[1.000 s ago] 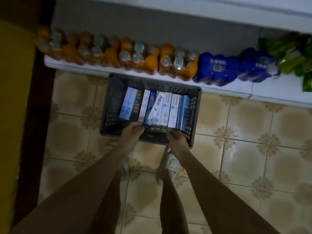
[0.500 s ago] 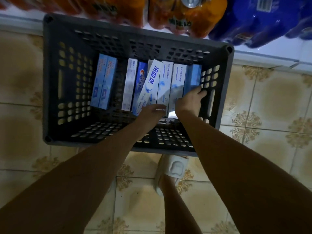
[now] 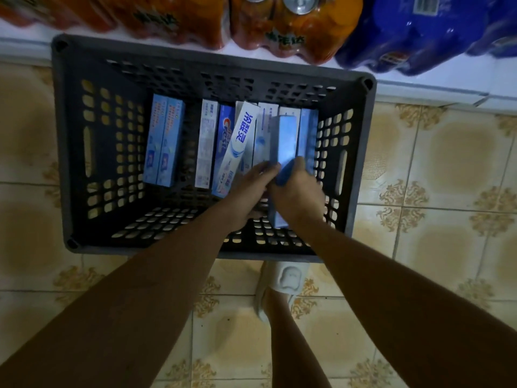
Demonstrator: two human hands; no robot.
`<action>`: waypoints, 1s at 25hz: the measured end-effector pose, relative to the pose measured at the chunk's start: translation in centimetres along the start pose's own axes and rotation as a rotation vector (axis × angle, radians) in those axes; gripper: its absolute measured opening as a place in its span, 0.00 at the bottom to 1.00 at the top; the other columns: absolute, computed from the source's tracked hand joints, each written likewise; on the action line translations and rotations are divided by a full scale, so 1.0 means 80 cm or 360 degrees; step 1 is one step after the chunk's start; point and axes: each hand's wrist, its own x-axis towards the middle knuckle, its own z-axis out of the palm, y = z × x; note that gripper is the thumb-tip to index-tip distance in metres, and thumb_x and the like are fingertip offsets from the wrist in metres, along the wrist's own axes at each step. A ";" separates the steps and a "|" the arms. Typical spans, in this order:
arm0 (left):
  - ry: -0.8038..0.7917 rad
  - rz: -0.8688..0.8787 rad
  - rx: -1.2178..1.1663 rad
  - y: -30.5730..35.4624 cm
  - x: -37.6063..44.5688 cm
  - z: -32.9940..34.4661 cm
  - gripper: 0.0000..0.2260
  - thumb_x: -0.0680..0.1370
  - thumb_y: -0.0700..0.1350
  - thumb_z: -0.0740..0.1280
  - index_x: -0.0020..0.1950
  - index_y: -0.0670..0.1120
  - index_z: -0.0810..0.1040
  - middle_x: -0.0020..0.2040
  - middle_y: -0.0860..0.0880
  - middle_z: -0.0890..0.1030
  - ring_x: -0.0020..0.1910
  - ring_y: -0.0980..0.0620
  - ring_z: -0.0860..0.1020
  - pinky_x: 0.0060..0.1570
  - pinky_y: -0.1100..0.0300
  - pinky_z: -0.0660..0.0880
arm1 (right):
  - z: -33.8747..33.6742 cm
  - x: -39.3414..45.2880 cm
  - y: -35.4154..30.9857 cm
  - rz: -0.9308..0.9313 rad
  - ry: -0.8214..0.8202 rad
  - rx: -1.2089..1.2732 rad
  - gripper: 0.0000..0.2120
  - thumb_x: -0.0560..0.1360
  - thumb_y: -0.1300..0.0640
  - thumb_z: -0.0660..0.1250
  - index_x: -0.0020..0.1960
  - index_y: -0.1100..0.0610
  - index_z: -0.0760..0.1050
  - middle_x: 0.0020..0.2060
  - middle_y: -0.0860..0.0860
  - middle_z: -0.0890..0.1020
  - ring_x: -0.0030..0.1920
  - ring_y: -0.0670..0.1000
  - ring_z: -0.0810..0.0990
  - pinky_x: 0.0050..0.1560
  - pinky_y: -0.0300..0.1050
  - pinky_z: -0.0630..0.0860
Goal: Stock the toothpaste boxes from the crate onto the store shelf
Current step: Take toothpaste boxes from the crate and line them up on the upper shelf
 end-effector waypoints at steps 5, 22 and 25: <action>0.0043 0.0021 -0.0333 0.020 -0.002 -0.022 0.28 0.71 0.63 0.70 0.67 0.52 0.74 0.60 0.44 0.82 0.57 0.44 0.81 0.60 0.44 0.76 | -0.022 -0.006 -0.003 0.0249 -0.0580 0.1307 0.13 0.82 0.55 0.56 0.57 0.59 0.76 0.47 0.54 0.81 0.44 0.52 0.80 0.40 0.45 0.79; 0.0179 -0.0070 -0.0347 0.012 0.021 -0.060 0.27 0.77 0.67 0.59 0.66 0.50 0.76 0.58 0.46 0.83 0.53 0.48 0.83 0.44 0.54 0.81 | 0.011 0.089 0.027 0.0590 -0.0272 0.0615 0.25 0.77 0.59 0.70 0.68 0.60 0.62 0.64 0.57 0.74 0.65 0.59 0.74 0.50 0.46 0.72; 0.0173 -0.0062 -0.0353 0.010 0.026 -0.057 0.29 0.76 0.68 0.60 0.64 0.47 0.77 0.53 0.45 0.84 0.47 0.48 0.84 0.39 0.55 0.81 | 0.021 0.081 0.034 0.0736 -0.0317 0.0956 0.16 0.76 0.59 0.71 0.59 0.59 0.68 0.61 0.56 0.77 0.57 0.56 0.79 0.43 0.41 0.75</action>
